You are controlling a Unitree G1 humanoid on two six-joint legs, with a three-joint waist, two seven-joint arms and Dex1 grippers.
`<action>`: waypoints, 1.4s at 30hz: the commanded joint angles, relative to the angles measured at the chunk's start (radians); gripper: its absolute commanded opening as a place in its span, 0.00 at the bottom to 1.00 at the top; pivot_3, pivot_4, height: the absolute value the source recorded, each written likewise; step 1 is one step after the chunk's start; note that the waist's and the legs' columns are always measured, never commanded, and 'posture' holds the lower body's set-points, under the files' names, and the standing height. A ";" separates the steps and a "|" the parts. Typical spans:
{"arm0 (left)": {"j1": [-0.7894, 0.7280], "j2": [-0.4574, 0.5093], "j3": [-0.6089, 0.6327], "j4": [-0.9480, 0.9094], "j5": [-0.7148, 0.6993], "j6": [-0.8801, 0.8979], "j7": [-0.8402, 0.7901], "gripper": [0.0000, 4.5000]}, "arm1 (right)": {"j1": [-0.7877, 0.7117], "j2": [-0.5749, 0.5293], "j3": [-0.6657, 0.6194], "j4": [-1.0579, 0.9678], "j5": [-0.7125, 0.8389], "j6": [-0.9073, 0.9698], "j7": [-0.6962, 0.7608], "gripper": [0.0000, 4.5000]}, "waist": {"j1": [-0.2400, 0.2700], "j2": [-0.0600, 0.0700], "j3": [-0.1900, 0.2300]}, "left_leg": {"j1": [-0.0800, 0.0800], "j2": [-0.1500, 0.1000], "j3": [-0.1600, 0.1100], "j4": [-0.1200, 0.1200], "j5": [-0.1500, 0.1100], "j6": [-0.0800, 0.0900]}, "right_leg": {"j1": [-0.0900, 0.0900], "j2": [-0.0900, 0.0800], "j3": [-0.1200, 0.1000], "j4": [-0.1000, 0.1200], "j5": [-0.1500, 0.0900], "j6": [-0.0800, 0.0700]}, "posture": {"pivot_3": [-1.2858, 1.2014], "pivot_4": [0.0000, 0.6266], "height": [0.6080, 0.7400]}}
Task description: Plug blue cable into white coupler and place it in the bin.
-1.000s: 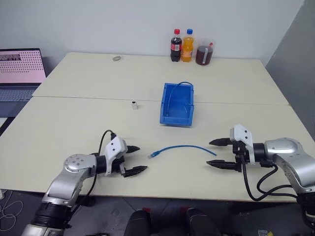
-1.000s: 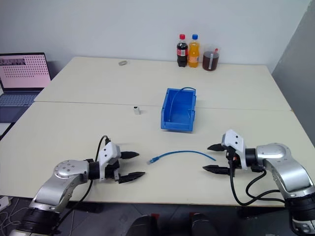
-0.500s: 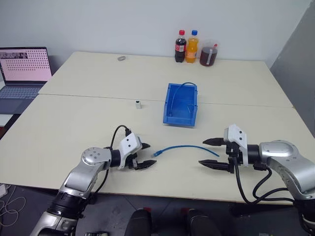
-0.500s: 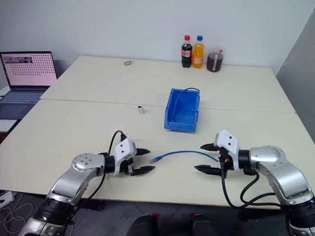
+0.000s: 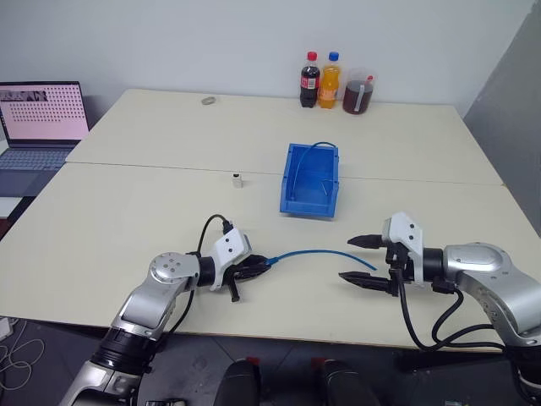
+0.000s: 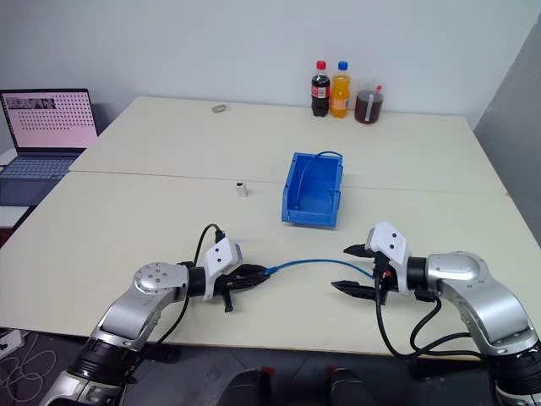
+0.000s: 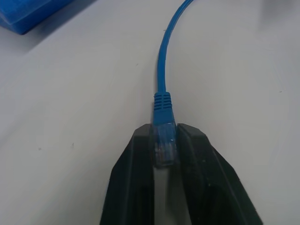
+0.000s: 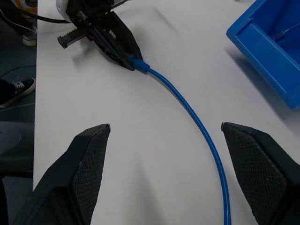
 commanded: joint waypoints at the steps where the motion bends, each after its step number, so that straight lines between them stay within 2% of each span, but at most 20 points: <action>1: -0.008 0.005 0.014 0.012 -0.027 0.003 -0.027 0.06 | -0.017 0.020 -0.035 -0.053 0.064 0.039 -0.024 0.90 | -0.001 0.000 0.000 | 0.000 0.000 0.000 0.000 0.000 0.000 | 0.000 0.000 0.000 0.000 0.000 0.000 | 0.52 0.24 1.00; 6: -0.077 -0.023 0.101 -0.020 -0.169 0.084 -0.050 0.06 | -0.006 0.073 -0.043 -0.124 0.166 0.112 -0.067 0.90 | -0.001 -0.001 0.000 | -0.001 0.000 -0.001 0.000 0.000 0.000 | -0.001 0.000 0.000 0.000 0.000 0.000 | 0.52 0.24 1.00; 14: -0.123 -0.062 0.205 -0.209 -0.526 0.448 -0.043 0.06 | 0.045 0.171 -0.068 -0.211 0.321 0.221 -0.195 0.90 | -0.003 -0.001 0.001 | -0.005 0.000 -0.003 0.000 0.000 0.000 | -0.003 0.000 -0.002 0.000 0.000 0.000 | 0.52 0.24 1.00; 18: -0.146 -0.114 0.249 -0.251 -0.681 0.580 0.026 0.06 | 0.022 0.292 -0.125 -0.159 0.426 0.245 -0.316 0.90 | -0.004 -0.001 0.000 | -0.005 0.000 -0.004 0.000 0.000 0.000 | -0.003 0.001 -0.003 0.000 0.000 0.000 | 0.52 0.24 1.00; 23: -0.150 -0.118 0.261 -0.257 -0.721 0.616 0.063 0.06 | -0.033 0.359 -0.176 -0.108 0.531 0.279 -0.397 0.90 | -0.004 -0.001 0.000 | -0.005 0.000 -0.004 0.000 0.000 0.000 | -0.003 0.001 -0.003 0.000 0.000 0.000 | 0.52 0.24 1.00; 31: -0.135 -0.128 0.259 -0.267 -0.738 0.607 0.098 0.06 | -0.098 0.410 -0.161 -0.021 0.587 0.285 -0.423 0.90 | -0.004 -0.001 0.001 | -0.005 0.000 -0.004 0.000 0.000 0.000 | -0.003 0.001 -0.003 0.000 0.000 -0.001 | 0.52 0.24 1.00; 34: -0.129 -0.125 0.258 -0.270 -0.739 0.603 0.101 0.06 | -0.108 0.413 -0.152 -0.008 0.605 0.289 -0.417 0.79 | -0.004 -0.001 0.001 | -0.005 0.000 -0.004 0.000 0.000 0.000 | -0.003 0.001 -0.003 0.000 0.000 -0.001 | 0.52 0.24 1.00; 42: -0.121 -0.114 0.260 -0.271 -0.740 0.596 0.095 0.06 | -0.136 0.397 -0.116 0.008 0.613 0.295 -0.390 0.42 | -0.005 -0.001 0.001 | -0.005 0.000 -0.004 0.000 0.000 0.000 | -0.003 0.001 -0.003 0.000 0.000 0.000 | 0.52 0.24 1.00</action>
